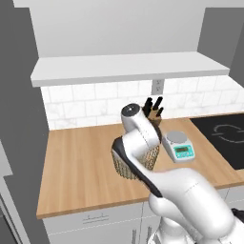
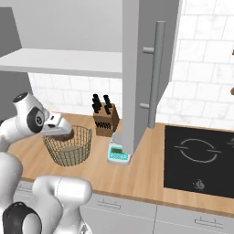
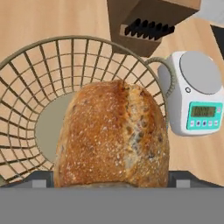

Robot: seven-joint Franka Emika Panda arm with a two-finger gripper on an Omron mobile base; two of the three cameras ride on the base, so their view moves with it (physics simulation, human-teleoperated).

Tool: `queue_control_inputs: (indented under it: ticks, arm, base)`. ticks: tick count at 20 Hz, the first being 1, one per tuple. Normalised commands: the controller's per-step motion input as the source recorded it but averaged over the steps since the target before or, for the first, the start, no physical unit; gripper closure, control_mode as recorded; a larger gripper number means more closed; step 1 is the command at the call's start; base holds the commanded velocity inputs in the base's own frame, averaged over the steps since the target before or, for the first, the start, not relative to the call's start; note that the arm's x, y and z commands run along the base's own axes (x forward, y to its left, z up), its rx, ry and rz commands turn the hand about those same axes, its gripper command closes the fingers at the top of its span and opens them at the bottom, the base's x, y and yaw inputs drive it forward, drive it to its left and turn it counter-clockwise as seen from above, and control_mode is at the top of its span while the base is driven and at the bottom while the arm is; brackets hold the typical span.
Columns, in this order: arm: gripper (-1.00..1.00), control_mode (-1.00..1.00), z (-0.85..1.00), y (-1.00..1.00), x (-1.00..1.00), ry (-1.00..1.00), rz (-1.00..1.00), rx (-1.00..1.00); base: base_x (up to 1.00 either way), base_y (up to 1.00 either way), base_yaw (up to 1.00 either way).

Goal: Open the cabinet, pick up the bread from the cabinet and place it in the basket. Then move the basket to the dining counter.

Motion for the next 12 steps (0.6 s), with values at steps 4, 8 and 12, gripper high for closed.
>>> queue_control_inputs:
  ticks: [4, 8, 12]
  arm:
    - [1.0, -1.0, -0.01, 0.0, 0.61, 0.26, 0.0, 0.13]
    - [1.0, -1.0, -0.21, 0.0, 0.4, 0.19, 0.01, 0.11]
    - [1.0, -1.0, -0.39, 0.0, 0.3, 0.12, 0.02, 0.1]
  base:
    - [0.0, 0.0, 0.0]
    - [0.0, 0.0, 0.0]
    - [0.0, 0.0, 0.0]
